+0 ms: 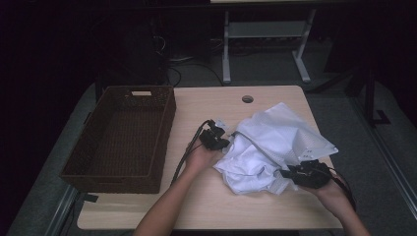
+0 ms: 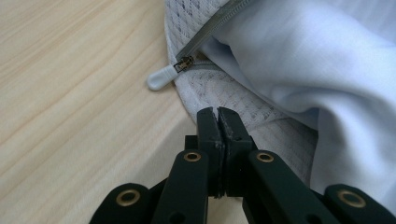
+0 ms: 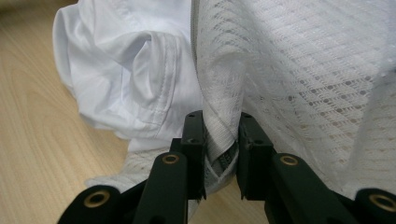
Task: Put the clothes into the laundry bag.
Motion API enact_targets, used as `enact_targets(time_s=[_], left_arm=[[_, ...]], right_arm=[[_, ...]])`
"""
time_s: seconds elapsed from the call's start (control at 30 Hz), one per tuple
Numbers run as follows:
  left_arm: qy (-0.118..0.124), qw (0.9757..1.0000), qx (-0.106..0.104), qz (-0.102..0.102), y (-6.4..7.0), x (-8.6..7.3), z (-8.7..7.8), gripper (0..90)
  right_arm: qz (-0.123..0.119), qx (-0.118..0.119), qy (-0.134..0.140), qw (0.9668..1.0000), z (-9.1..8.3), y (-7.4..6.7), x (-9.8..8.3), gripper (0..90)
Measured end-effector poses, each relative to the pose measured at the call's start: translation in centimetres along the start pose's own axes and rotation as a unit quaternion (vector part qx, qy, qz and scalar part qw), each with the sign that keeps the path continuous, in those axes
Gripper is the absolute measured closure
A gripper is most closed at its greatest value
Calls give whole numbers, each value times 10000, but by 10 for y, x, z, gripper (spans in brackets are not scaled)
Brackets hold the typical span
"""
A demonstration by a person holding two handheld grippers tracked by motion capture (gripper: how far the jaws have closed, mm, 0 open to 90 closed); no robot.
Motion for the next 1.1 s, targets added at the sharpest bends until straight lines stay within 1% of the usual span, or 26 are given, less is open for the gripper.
enact_targets(time_s=[0.03,0.1,0.13,0.17,0.2,0.23,0.27,0.3,0.33,0.37,0.4,0.43,0.47,0.5,0.53,0.67,0.7,0.77,0.8,0.83,0.87,0.97,1.0,1.03,1.07,1.1], left_arm=[[73,9999,-48,-118,0,-1,-6,891],[102,9998,-63,-141,-1,-1,-10,892],[150,9996,-102,-234,0,-2,-18,892],[150,9996,-102,-234,0,-2,-18,892],[224,9992,-126,-300,2,-2,-29,893],[224,9992,-126,-300,2,-2,-29,893],[268,9989,-141,-345,6,-3,-38,893],[268,9989,-141,-345,6,-3,-38,893],[311,9987,-165,-368,10,-5,-47,893],[311,9987,-165,-368,10,-5,-47,893],[336,9984,-209,-403,14,-7,-54,893],[336,9984,-209,-403,14,-7,-54,893],[376,9979,-269,-445,19,-10,-60,893],[376,9979,-269,-445,19,-10,-60,893],[410,9974,-332,-481,24,-12,-66,893],[439,9970,-423,-484,36,-16,-74,893],[439,9970,-423,-484,36,-16,-74,893],[420,9967,-510,-470,45,-19,-78,893],[422,9962,-601,-467,54,-23,-81,893],[422,9962,-601,-467,54,-23,-81,893],[417,9959,-673,-429,63,-27,-83,892],[475,9955,-703,-428,67,-30,-84,893],[537,9945,-738,-511,67,-32,-85,893],[537,9945,-738,-511,67,-32,-85,893],[611,9944,-724,-473,67,-32,-88,893],[640,9942,-734,-463,67,-33,-89,893]], right_arm=[[-1,-33,7,10000,0,2,1,760],[-18,-36,8,10000,0,4,1,761],[-50,-94,7,9999,2,8,4,764],[-50,-94,7,9999,2,8,4,764],[-60,-163,12,9998,5,14,7,767],[-60,-163,12,9998,5,14,7,767],[-63,-236,34,9997,9,21,11,770],[-45,-273,42,9996,12,24,13,772],[-55,-294,47,9995,15,27,15,772],[-55,-294,47,9995,15,27,15,772],[-80,-366,42,9993,21,33,19,772],[-85,-389,54,9992,24,37,22,772],[-75,-411,72,9991,27,40,24,772],[-75,-411,72,9991,27,40,24,772],[-54,-456,97,9989,34,47,29,773],[-37,-534,128,9985,49,60,38,772],[-37,-534,128,9985,49,60,38,772],[-14,-614,111,9980,61,69,42,771],[23,-633,122,9979,65,72,43,770],[23,-633,122,9979,65,72,43,770],[138,-606,219,9978,71,76,45,760],[209,-551,218,9980,71,76,44,718],[249,-501,272,9981,63,71,48,658],[249,-501,272,9981,63,71,48,658],[284,-432,357,9980,50,61,54,602],[241,-389,436,9980,42,54,58,595]])
Point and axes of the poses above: each handheld gripper's, and its own axes: z roughly forward along the jaws, x roughly out of its top, y roughly to its right, the point moved 4 cm from there along z, roughly forward along the jaws, and after that the axes turned 14 degrees about y, right-handed, at the moved point
